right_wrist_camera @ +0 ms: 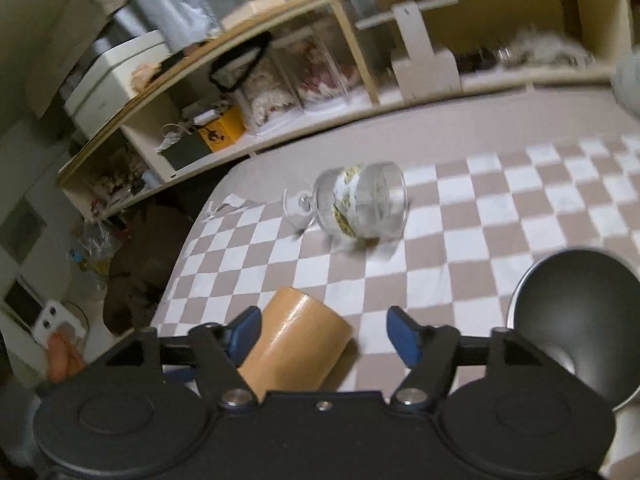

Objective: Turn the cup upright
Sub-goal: 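Set the wooden cup upright beside the metal cups and open the right tool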

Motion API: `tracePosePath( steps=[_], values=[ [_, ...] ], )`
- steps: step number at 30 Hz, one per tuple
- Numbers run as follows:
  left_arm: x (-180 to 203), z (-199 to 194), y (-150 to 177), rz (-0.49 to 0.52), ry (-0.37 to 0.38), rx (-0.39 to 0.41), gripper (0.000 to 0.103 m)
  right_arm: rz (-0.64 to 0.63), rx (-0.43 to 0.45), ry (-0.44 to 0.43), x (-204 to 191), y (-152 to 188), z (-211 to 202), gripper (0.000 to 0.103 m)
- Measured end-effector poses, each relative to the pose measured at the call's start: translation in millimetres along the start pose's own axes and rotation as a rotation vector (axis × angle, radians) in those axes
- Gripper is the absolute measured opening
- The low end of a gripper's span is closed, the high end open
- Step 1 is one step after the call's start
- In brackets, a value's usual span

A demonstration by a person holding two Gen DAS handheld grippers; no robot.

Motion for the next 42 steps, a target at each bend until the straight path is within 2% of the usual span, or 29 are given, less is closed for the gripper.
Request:
tracePosePath(
  steps=[7, 11, 14, 17, 20, 24, 27, 32, 38, 42],
  values=[
    [1, -2, 5, 0.01, -0.009, 0.014, 0.064, 0.16, -0.066, -0.004, 3, -3, 34, 0.079],
    [1, -4, 7, 0.029, -0.012, 0.028, 0.064, 0.342, -0.119, -0.024, 19, -3, 62, 0.079],
    [2, -5, 8, 0.04, -0.013, 0.042, 0.064, 0.457, -0.146, -0.033, 33, -2, 79, 0.077],
    [5, -6, 11, 0.062, -0.004, 0.064, 0.064, 0.483, -0.156, -0.051, 39, -4, 84, 0.073],
    [15, -9, 13, 0.1, 0.002, 0.104, 0.064, 0.389, -0.149, -0.08, 31, -7, 73, 0.072],
    [31, -9, 15, 0.135, 0.007, 0.148, 0.062, 0.186, -0.098, -0.09, 11, -16, 42, 0.072],
    [49, -6, 19, 0.181, -0.011, 0.189, 0.06, 0.029, -0.075, -0.069, -4, -19, 17, 0.072],
    [72, 4, 20, 0.186, 0.007, 0.247, 0.058, -0.165, -0.051, -0.008, -14, -12, -15, 0.072],
    [92, 19, 22, 0.175, 0.047, 0.294, 0.058, -0.295, -0.021, 0.082, -10, 3, -40, 0.072],
    [99, 23, 25, 0.161, 0.063, 0.326, 0.058, -0.31, -0.016, 0.117, -2, 8, -45, 0.072]
  ],
)
Point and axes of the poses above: each gripper's, at about its wrist camera, not at the fingertips, and z roughly the way its jaws point, x to its right, y to its underside, the point moved 1 cm from there along z, roughly the way its jaws point, and after that the axes turned 12 degrees about -y, right-handed, at the moved point
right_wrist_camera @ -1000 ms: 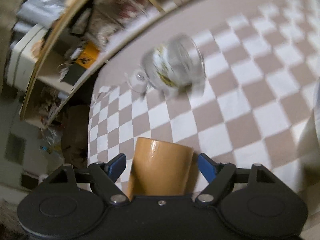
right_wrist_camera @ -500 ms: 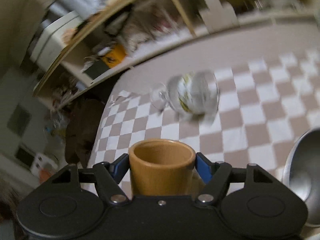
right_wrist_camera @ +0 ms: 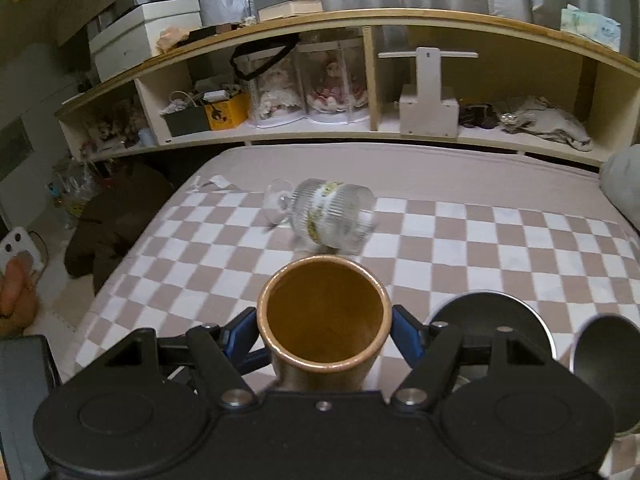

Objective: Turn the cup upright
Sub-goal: 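Set the wooden cup upright beside the metal cups and open the right tool, then withdraw the right tool from the upright wooden cup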

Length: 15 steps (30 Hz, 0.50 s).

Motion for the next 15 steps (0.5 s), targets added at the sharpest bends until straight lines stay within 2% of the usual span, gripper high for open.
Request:
tracePosePath(
  steps=[4, 9, 15],
  values=[
    [3.3, 5.7, 0.2, -0.061, 0.038, -0.012, 0.058, -0.029, 0.001, 0.031, -1.0, 2.0, -2.9, 0.072],
    [3.5, 8.9, 0.6, -0.086, 0.059, -0.012, 0.059, -0.072, -0.004, 0.063, -6.6, 3.3, -1.4, 0.072],
    [2.0, 9.7, -0.1, -0.109, 0.078, -0.017, 0.059, -0.028, 0.003, 0.029, -2.5, 0.4, -7.9, 0.073]
  ],
)
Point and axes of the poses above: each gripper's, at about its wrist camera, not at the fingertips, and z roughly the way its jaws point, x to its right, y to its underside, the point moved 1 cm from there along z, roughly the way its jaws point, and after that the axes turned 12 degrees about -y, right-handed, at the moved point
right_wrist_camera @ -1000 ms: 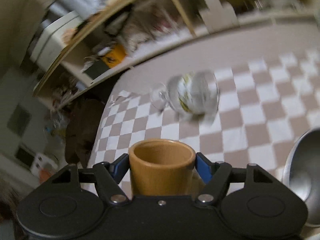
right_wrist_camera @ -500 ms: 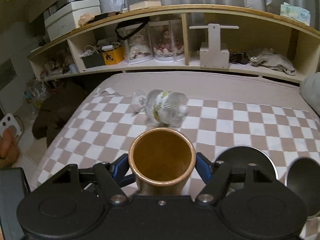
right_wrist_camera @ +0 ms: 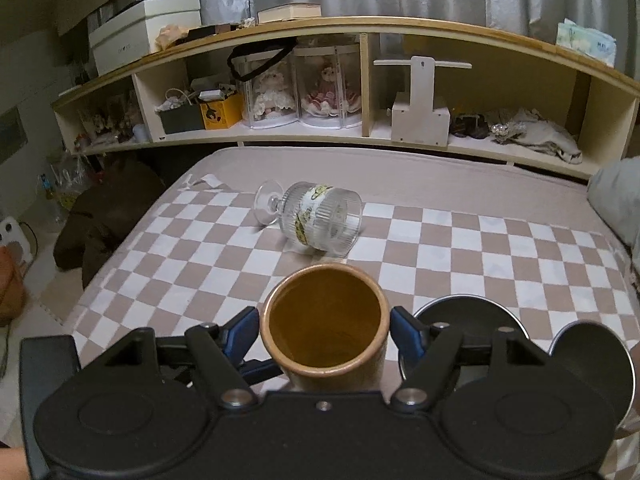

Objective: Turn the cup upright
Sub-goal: 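Withdraw the right tool from the upright wooden cup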

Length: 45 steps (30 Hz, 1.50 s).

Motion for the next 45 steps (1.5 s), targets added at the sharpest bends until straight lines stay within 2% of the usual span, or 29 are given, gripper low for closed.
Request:
tracePosePath(
  steps=[14, 17, 18, 21, 24, 30, 38, 45],
  values=[
    [3, -2, -2, 0.026, 0.011, -0.02, 0.06, 0.015, 0.063, 0.016, 5, -5, -18, 0.078],
    [6, -8, -3, 0.043, 0.002, -0.012, 0.068, 0.018, 0.093, 0.005, 6, -6, -27, 0.079],
    [6, -10, -4, 0.045, -0.005, -0.007, 0.072, 0.02, 0.105, 0.001, 7, -6, -31, 0.079],
    [5, -20, -9, 0.037, -0.029, 0.001, 0.075, 0.04, 0.148, 0.001, 12, -3, -46, 0.08],
    [0, -32, -15, 0.017, -0.056, 0.015, 0.084, 0.057, 0.189, 0.011, 16, 3, -59, 0.081],
    [-13, -61, -27, -0.022, -0.143, 0.045, 0.091, 0.046, 0.255, 0.046, 21, 21, -81, 0.083],
    [-28, -102, -36, -0.066, -0.233, 0.097, 0.102, 0.036, 0.286, 0.099, 23, 42, -97, 0.089],
    [-28, -121, -30, -0.084, -0.286, 0.093, 0.103, 0.032, 0.286, 0.138, 21, 59, -102, 0.093]
  ],
)
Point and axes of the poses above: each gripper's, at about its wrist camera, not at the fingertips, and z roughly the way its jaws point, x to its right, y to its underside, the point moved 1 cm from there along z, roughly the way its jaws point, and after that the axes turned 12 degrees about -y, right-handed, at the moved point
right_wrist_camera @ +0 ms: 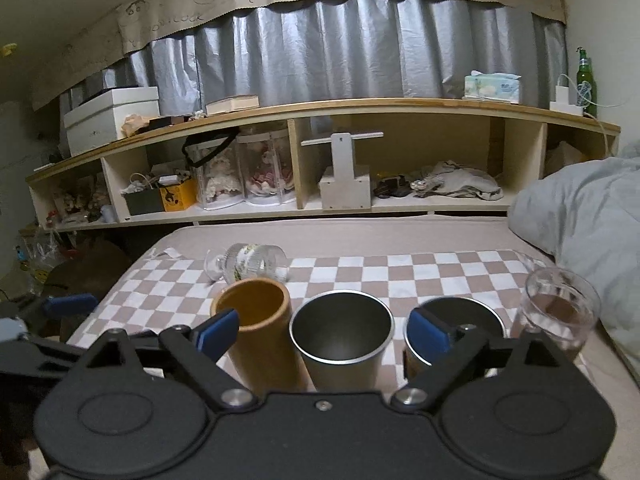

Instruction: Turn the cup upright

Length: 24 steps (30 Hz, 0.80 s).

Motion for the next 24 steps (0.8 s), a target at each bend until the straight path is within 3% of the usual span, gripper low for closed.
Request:
tracePosePath(
  steps=[10, 24],
  values=[
    [-3, -19, 8, -0.008, -0.053, -0.011, 0.103, -0.019, 0.009, 0.046, -4, 20, -12, 0.101],
    [-5, -22, 19, 0.014, -0.071, -0.07, 0.103, -0.009, -0.012, 0.103, -2, 40, -17, 0.102]
  ],
)
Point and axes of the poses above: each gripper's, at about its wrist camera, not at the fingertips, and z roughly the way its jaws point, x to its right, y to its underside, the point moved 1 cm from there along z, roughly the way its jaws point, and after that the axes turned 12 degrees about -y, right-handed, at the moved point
